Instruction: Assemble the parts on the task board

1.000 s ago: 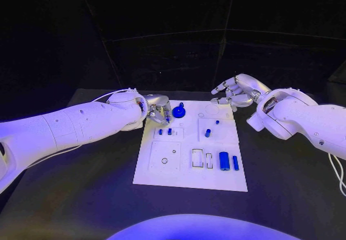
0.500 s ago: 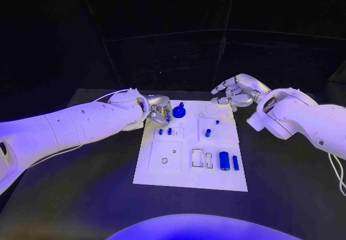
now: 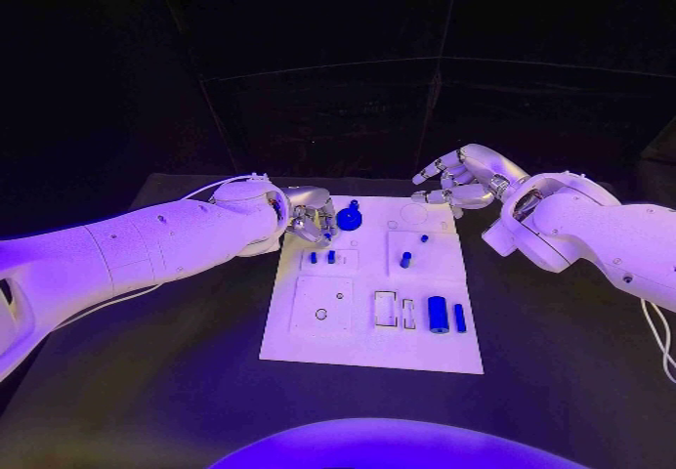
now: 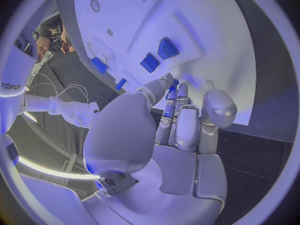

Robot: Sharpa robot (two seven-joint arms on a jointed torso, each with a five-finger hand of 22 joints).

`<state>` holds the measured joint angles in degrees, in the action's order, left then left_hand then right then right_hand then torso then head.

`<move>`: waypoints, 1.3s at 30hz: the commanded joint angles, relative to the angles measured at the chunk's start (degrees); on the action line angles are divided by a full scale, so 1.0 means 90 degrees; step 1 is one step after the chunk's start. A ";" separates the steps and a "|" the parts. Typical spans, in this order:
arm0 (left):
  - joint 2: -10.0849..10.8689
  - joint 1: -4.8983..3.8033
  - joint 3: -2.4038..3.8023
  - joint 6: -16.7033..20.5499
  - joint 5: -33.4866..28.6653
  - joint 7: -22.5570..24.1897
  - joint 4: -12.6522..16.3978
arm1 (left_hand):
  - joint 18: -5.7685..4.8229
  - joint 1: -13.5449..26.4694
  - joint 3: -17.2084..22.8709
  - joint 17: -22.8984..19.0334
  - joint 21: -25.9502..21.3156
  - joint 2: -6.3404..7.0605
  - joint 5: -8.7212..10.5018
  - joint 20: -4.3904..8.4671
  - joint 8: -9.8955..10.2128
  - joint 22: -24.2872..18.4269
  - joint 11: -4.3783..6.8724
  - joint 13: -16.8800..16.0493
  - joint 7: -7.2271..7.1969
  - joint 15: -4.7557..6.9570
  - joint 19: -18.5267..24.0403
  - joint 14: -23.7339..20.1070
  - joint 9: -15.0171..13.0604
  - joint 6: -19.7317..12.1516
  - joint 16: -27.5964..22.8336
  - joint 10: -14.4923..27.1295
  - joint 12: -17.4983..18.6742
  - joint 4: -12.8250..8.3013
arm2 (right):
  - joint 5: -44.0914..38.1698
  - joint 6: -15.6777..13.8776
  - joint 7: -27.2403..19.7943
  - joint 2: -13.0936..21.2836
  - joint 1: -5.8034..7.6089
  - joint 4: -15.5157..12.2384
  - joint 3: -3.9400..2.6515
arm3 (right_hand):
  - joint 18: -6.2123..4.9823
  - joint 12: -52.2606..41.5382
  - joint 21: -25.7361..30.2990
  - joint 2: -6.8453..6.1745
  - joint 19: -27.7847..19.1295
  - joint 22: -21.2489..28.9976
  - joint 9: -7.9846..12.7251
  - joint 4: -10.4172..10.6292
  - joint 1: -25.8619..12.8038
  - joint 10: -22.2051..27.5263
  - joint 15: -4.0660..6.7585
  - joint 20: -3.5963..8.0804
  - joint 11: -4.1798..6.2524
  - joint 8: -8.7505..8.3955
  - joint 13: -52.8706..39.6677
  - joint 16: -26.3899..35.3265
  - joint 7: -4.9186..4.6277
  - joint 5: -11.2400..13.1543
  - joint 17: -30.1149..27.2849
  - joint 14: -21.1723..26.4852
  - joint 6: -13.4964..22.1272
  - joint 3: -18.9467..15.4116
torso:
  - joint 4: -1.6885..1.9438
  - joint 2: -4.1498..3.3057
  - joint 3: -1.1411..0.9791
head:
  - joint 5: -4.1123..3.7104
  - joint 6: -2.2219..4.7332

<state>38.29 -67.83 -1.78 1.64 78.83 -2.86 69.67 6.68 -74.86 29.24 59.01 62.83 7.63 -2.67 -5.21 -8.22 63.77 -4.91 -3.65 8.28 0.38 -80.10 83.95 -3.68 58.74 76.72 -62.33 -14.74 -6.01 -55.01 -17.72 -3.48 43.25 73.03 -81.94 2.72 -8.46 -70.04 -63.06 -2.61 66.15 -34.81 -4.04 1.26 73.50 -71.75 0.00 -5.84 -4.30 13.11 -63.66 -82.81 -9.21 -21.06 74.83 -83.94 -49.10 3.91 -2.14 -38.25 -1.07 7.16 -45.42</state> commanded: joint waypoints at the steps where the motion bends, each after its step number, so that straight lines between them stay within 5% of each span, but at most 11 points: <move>1: -0.0002 -0.0007 0.0003 0.0008 -0.0051 -0.0039 -0.0001 | -0.0033 0.0052 -0.0039 -0.0013 -0.0045 0.0016 -0.0016 -0.0049 0.0043 -0.0017 -0.0006 0.0002 0.0023 -0.0042 0.0015 0.0010 -0.0006 -0.0048 -0.0018 0.0073 0.0038 0.0001 | 0.0016 0.0018 -0.0035 0.0005 0.0012 -0.0009 -0.0004 | -0.0106 0.0014 0.0033 0.0080 -0.0002 0.0005 0.0009 0.0027 0.0001 0.0013 0.0047 0.0026 0.0024 0.0023 0.0005 0.0022 0.0001 -0.0036 -0.0009 -0.0312 0.0042 0.0015 | -0.0003 -0.0002 0.0002 | -0.0002 -0.0002; 19: 0.0073 -0.0006 0.0005 0.0093 -0.0052 -0.0103 0.0022 | 0.0073 0.0016 -0.0233 -0.0271 -0.0583 0.0107 -0.0017 -0.0131 0.0250 -0.0477 -0.0130 0.0002 0.0113 -0.0134 0.0224 -0.0075 -0.0006 -0.0244 -0.0114 0.0585 0.0347 -0.0026 | 0.0016 0.0042 0.0006 0.0017 0.0012 0.0035 -0.0004 | -0.0152 0.0517 0.0219 0.0054 -0.0136 0.0309 0.0014 0.0059 0.0012 0.0457 0.0047 0.0026 0.0024 0.0051 0.0634 0.0165 -0.0001 -0.0044 -0.0243 -0.0250 0.0091 0.0039 | -0.0002 -0.0001 0.0003 | -0.0009 -0.0006; 29: 0.0139 -0.0006 0.0007 0.0140 -0.0052 -0.0095 0.0044 | 0.0085 0.0009 -0.0274 -0.0311 -0.0643 0.0105 -0.0017 -0.0141 0.0259 -0.0527 -0.0141 -0.0001 0.0123 -0.0143 0.0242 -0.0086 -0.0011 -0.0238 -0.0128 0.0637 0.0360 -0.0024 | 0.0008 0.0131 0.0076 0.0024 0.0012 0.0082 -0.0004 | -0.0230 0.1915 0.0625 -0.0005 -0.0347 0.0883 0.0008 0.0149 0.0062 0.1349 0.0077 0.0048 0.0058 0.0182 0.2304 0.0460 0.0026 -0.0031 -0.0621 -0.0157 0.0097 0.0155 | 0.0005 -0.0001 0.0005 | -0.0008 -0.0010; 39: 0.0415 -0.0011 0.0022 0.0477 -0.0413 0.0050 0.0097 | 0.0091 -0.0045 -0.0262 -0.0302 -0.0665 -0.0009 -0.0019 -0.0148 0.0210 -0.0540 -0.0130 -0.0033 0.0122 -0.0140 0.0232 -0.0079 -0.0035 -0.0102 -0.0112 0.0508 0.0269 -0.0011 | -0.1218 0.0600 0.0340 0.0045 0.0001 0.0307 -0.0002 | -0.0246 0.4156 0.0893 -0.0144 -0.0295 0.1104 0.0022 -0.0065 0.0533 0.1487 0.0136 0.0128 0.0110 0.0253 0.4134 0.1066 0.0099 0.0513 -0.1351 -0.0058 -0.0656 0.0808 | -0.0002 0.0002 0.0000 | -0.0010 0.0020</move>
<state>41.52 -67.81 -1.69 3.06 78.14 -3.47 70.39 6.69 -74.93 27.11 56.28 57.06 7.99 -2.67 -6.65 -6.27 58.93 -6.06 -3.81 9.39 -0.65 -78.24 83.34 -3.93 57.25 75.66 -57.01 -11.77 -6.24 -58.63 -15.23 -1.81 43.60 73.01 -79.45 2.72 -10.27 -35.19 -55.28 -3.82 63.31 -24.95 -3.95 1.06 77.58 -57.53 0.85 -4.98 -3.27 15.59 -28.54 -73.50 -8.37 -16.75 62.91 -83.94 -54.21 10.32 -2.11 -38.25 -1.02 7.08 -45.29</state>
